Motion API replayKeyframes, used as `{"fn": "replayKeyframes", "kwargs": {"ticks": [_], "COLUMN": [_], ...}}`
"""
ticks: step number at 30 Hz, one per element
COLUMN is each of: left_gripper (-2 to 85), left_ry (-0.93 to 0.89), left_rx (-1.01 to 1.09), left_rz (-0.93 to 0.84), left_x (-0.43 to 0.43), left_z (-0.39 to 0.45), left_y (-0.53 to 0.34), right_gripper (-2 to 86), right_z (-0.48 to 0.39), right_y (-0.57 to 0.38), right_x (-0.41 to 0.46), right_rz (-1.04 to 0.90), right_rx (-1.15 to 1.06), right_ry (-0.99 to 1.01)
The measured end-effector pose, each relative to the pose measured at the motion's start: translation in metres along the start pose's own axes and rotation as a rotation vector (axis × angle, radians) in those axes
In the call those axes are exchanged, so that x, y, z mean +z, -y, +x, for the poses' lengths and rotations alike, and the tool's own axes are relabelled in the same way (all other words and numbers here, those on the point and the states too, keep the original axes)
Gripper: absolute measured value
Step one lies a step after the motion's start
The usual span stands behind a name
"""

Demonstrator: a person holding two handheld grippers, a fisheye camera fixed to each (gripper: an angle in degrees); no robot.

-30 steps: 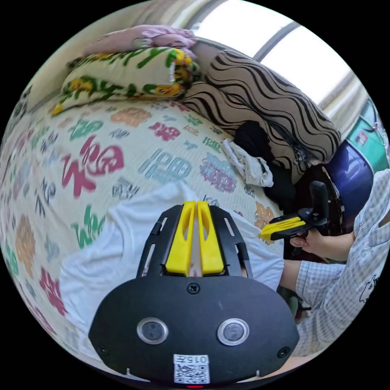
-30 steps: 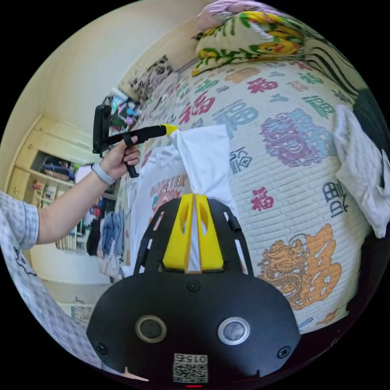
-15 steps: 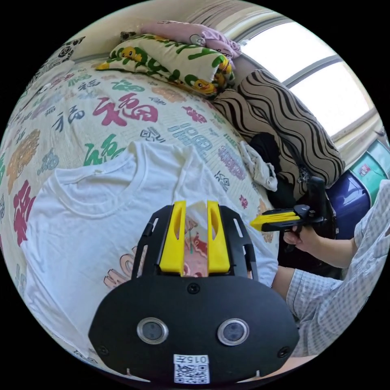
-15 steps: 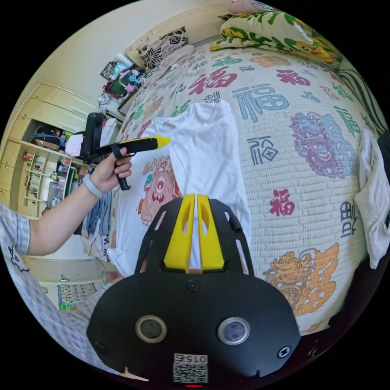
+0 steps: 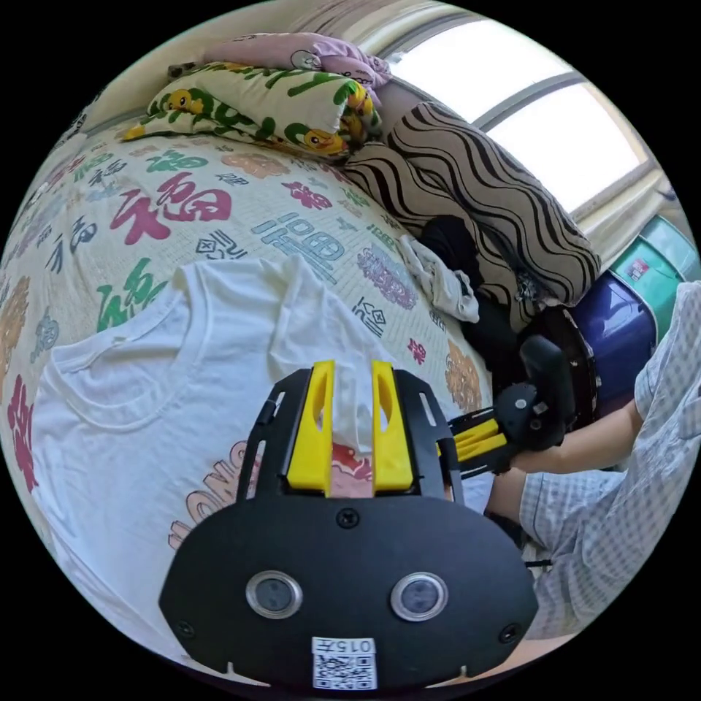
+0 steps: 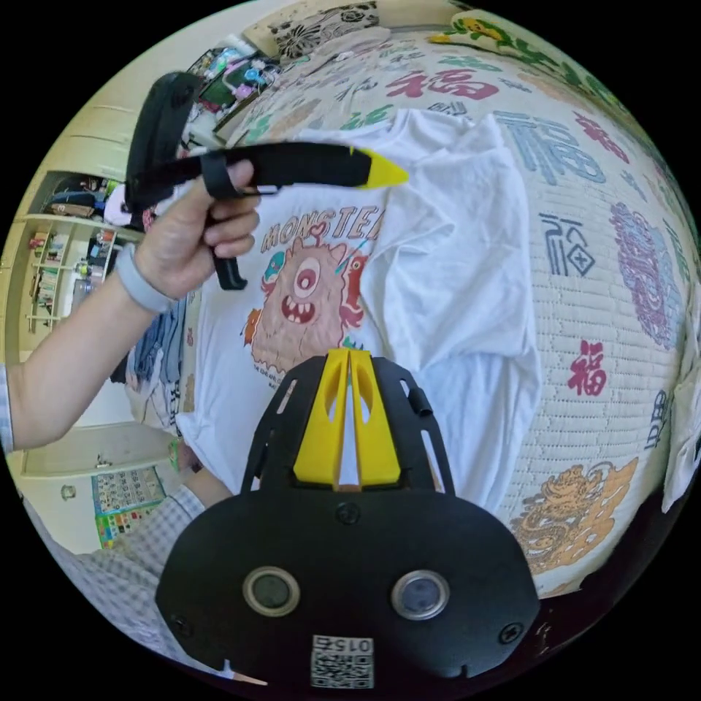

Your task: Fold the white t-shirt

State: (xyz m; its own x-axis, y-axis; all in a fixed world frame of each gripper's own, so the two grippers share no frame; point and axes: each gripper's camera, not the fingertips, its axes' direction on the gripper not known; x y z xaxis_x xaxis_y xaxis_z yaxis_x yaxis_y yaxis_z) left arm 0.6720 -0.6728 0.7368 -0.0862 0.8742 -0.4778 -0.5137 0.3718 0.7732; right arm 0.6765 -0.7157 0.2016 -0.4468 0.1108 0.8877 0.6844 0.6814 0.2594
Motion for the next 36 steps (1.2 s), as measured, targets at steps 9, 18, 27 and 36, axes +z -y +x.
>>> {"fn": "replayKeyframes", "kwargs": {"ticks": [9,18,27,36], "left_gripper": [2.7,0.1,-0.1,-0.4], "left_ry": [-0.012,0.171,0.274,0.051], "left_rx": [0.052,-0.054,-0.035,-0.062], "left_rz": [-0.311,-0.513,-0.554,-0.159], "left_x": [0.077,0.012,0.040,-0.003], "left_z": [0.001,0.002,0.005,0.016], "left_y": [0.041,0.005,0.016,0.098], "right_gripper": [-1.0,-1.0,-1.0,-1.0], "right_z": [0.034,0.050,0.059,0.101], "right_y": [0.035,0.025,0.033,0.057], "right_x": [0.008,0.015,0.013,0.009], "right_rz": [-0.038,-0.030,-0.049,0.017], "right_rx": [0.099,0.157,0.142,0.252], "right_ry": [-0.027,0.043,0.052,-0.085]}}
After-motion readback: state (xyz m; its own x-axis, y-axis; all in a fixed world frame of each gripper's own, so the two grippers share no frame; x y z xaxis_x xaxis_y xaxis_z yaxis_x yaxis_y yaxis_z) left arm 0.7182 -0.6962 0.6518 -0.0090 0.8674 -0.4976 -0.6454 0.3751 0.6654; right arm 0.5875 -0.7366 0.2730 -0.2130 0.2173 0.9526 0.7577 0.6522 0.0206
